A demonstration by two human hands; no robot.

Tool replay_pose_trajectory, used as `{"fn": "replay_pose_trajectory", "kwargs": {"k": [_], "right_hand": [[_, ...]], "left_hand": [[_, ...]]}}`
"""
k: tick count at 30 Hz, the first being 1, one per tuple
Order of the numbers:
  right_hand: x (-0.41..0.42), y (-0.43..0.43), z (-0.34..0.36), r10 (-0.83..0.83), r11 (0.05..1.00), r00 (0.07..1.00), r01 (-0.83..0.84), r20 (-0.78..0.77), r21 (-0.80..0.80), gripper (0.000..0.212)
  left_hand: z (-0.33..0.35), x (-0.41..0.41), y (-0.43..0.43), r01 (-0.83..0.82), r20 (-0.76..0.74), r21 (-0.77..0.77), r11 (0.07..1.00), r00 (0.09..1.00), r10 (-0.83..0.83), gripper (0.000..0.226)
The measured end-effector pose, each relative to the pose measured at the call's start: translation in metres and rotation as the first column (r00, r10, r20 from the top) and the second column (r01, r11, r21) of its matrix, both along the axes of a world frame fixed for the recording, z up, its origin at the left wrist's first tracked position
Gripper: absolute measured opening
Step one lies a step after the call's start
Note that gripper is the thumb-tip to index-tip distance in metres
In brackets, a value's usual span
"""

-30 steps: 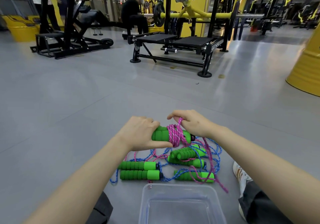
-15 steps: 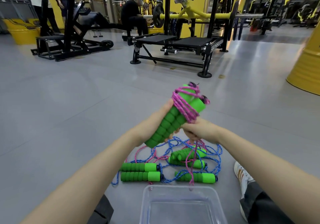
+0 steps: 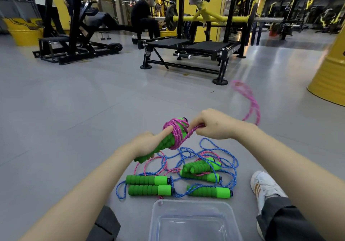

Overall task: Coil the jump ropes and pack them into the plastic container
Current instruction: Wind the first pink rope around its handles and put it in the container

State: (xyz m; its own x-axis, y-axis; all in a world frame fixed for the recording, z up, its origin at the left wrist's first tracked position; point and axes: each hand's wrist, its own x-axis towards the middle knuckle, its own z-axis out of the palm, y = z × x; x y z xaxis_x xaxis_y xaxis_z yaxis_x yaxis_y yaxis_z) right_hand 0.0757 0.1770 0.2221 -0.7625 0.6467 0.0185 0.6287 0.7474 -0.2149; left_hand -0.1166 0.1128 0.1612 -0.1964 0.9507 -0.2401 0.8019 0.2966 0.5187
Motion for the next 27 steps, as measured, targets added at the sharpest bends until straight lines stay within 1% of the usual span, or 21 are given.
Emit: {"fn": "replay_pose_trajectory", "kwargs": {"k": [2, 4, 7, 10, 13, 14, 15, 17, 18, 20, 21, 22, 23, 24, 26, 27], "right_hand": [[-0.002, 0.000, -0.001, 0.012, 0.986, 1.000, -0.014, 0.016, 0.165, 0.033], [-0.003, 0.000, -0.004, 0.036, 0.953, 0.999, -0.045, 0.035, 0.299, 0.027], [0.000, 0.003, -0.011, 0.037, 0.924, 0.999, -0.043, 0.025, 0.381, 0.022], [0.003, 0.009, -0.017, 0.048, 0.918, 0.999, -0.048, 0.010, 0.393, 0.022], [0.002, 0.013, -0.024, 0.021, 0.950, 0.998, -0.038, 0.059, 0.310, 0.024], [0.002, 0.013, -0.026, 0.024, 0.962, 0.998, -0.038, 0.055, 0.271, 0.024], [0.002, 0.011, -0.029, 0.041, 0.975, 0.999, -0.043, 0.014, 0.220, 0.023], [0.003, 0.015, -0.037, 0.022, 0.998, 0.991, -0.015, -0.135, 0.054, 0.018], [0.003, 0.014, -0.038, 0.000, 1.000, 0.984, -0.005, -0.177, -0.025, 0.016], [0.002, 0.015, -0.041, -0.080, 0.981, 0.976, 0.042, -0.201, -0.187, 0.016], [0.003, 0.010, -0.035, -0.111, 0.967, 0.969, 0.054, -0.220, -0.249, 0.016], [0.006, 0.007, -0.033, -0.154, 0.958, 0.954, 0.080, -0.258, -0.275, 0.019], [0.008, 0.007, -0.034, -0.163, 0.964, 0.956, 0.102, -0.245, -0.245, 0.025], [0.011, 0.006, -0.039, -0.199, 0.955, 0.961, 0.145, -0.194, -0.259, 0.030], [0.015, -0.001, -0.050, -0.240, 0.923, 0.967, 0.202, -0.080, -0.328, 0.024], [0.014, -0.003, -0.056, -0.222, 0.920, 0.973, 0.185, -0.069, -0.345, 0.023]], "left_hand": [[0.002, 0.002, 0.001, 0.063, -0.161, 0.024, 0.998, 0.985, -0.058, 0.081], [0.007, 0.005, 0.000, 0.123, -0.313, 0.039, 0.992, 0.944, -0.104, 0.076], [0.011, 0.003, -0.005, 0.243, -0.518, 0.070, 0.967, 0.838, -0.173, 0.074], [0.011, -0.002, -0.009, 0.416, -0.651, 0.077, 0.906, 0.709, -0.270, 0.075], [0.010, 0.007, -0.012, 0.573, -0.716, 0.109, 0.812, 0.612, -0.336, 0.080], [0.012, 0.012, -0.012, 0.616, -0.728, 0.144, 0.774, 0.596, -0.339, 0.083], [0.013, 0.016, -0.012, 0.643, -0.729, 0.190, 0.742, 0.598, -0.332, 0.085], [0.016, 0.020, -0.010, 0.642, -0.693, 0.281, 0.713, 0.650, -0.312, 0.087], [0.016, 0.021, -0.011, 0.625, -0.662, 0.317, 0.714, 0.685, -0.306, 0.088], [0.013, 0.021, -0.012, 0.587, -0.587, 0.365, 0.722, 0.747, -0.311, 0.087], [0.012, 0.021, -0.013, 0.567, -0.538, 0.377, 0.732, 0.778, -0.325, 0.086], [0.012, 0.021, -0.013, 0.538, -0.468, 0.391, 0.747, 0.815, -0.342, 0.084], [0.013, 0.023, -0.014, 0.494, -0.371, 0.413, 0.765, 0.859, -0.354, 0.082], [0.014, 0.024, -0.013, 0.439, -0.255, 0.438, 0.784, 0.897, -0.360, 0.080], [0.017, 0.028, -0.012, 0.313, -0.004, 0.466, 0.828, 0.936, -0.352, 0.074], [0.017, 0.031, -0.011, 0.243, 0.133, 0.459, 0.855, 0.932, -0.337, 0.071]]}}
